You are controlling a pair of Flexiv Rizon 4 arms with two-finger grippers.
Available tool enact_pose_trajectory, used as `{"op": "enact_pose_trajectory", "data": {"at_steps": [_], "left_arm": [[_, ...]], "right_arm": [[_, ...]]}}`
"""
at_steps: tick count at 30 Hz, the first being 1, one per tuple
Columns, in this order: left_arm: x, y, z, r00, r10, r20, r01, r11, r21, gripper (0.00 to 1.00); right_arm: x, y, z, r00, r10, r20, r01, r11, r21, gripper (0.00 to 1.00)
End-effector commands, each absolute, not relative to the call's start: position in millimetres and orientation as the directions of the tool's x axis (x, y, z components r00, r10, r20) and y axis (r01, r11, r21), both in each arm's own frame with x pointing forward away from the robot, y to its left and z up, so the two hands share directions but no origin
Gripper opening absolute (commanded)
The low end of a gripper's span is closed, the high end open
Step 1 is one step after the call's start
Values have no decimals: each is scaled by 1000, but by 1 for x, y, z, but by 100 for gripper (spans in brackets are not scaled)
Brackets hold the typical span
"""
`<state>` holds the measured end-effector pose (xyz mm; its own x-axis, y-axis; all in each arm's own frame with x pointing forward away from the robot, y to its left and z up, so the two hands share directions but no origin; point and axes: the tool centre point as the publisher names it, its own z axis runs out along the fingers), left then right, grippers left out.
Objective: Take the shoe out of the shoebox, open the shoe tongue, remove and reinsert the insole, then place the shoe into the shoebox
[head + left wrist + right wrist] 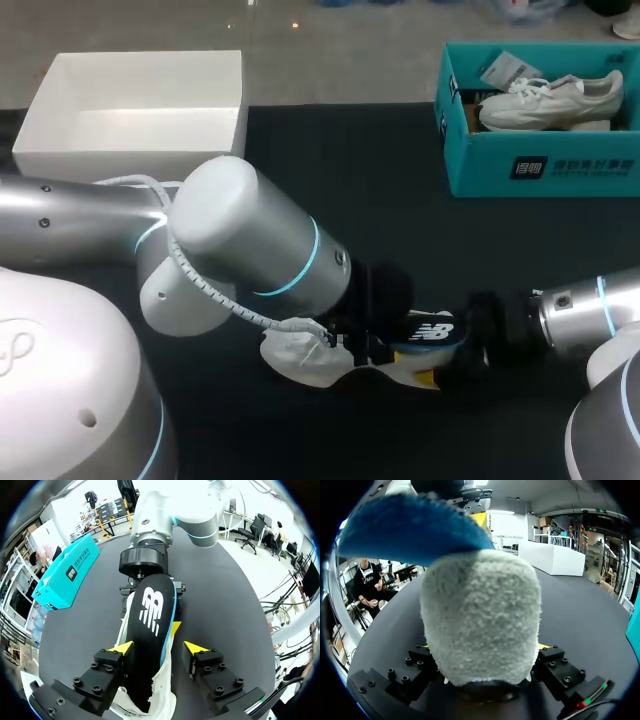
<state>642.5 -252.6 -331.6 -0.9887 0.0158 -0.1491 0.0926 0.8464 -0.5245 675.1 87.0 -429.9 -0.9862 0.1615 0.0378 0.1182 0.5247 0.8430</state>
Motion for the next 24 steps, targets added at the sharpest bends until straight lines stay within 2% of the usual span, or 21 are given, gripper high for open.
{"op": "enact_pose_trajectory", "data": {"at_steps": [1, 12, 13, 15, 16, 17, 24], "left_arm": [[643, -259, -338, -987, 18, -159, 98, 853, -513, 58], [659, -270, -348, -980, 32, -196, 121, 878, -462, 49], [660, -270, -346, -979, 32, -200, 123, 880, -459, 45], [660, -270, -342, -979, 26, -201, 118, 879, -463, 31], [660, -269, -340, -979, 24, -200, 117, 878, -464, 13], [660, -267, -339, -980, 19, -196, 110, 878, -466, 0], [654, -258, -322, -990, -17, -140, 59, 850, -524, 0]], "right_arm": [[674, 89, -430, -986, 164, 36, 118, 528, 841, 0], [674, 89, -430, -986, 164, 36, 118, 528, 841, 0], [674, 89, -430, -986, 164, 36, 118, 528, 841, 0], [674, 89, -430, -986, 164, 36, 118, 528, 841, 0], [674, 89, -430, -986, 164, 36, 118, 528, 841, 0], [674, 89, -430, -986, 164, 36, 118, 528, 841, 0], [674, 89, -430, -986, 164, 36, 118, 528, 841, 0]]}}
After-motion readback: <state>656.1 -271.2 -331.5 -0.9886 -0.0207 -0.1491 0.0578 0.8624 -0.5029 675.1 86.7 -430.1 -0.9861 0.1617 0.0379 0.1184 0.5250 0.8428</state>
